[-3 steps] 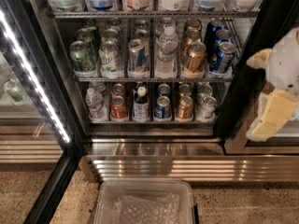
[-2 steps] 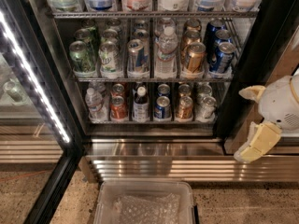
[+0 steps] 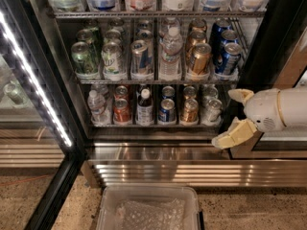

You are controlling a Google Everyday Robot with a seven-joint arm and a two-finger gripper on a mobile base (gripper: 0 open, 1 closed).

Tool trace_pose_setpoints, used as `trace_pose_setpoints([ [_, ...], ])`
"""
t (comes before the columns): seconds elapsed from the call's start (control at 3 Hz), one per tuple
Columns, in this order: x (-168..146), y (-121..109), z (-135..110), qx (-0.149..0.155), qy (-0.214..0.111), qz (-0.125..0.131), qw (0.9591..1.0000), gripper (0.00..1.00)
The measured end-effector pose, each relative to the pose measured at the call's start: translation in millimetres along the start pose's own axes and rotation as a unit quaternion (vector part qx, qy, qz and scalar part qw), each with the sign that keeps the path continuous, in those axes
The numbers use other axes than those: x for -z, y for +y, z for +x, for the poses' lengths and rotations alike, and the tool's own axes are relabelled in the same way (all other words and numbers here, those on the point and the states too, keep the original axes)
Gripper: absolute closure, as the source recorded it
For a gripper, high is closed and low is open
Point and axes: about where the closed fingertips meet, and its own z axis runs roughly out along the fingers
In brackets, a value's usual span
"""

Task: Pick water bottle from middle shelf of fridge

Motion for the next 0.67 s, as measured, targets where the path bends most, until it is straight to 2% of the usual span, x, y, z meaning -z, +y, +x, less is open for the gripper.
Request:
trace_pose_setpoints([
  [0.33,2.0,0.5,-1.7,0.002,0.002,0.002,1.0,0.0],
  [0.67,-27.2,-6.6,-14.3,0.017,-0.02,-0.021,0.9995,0.0],
])
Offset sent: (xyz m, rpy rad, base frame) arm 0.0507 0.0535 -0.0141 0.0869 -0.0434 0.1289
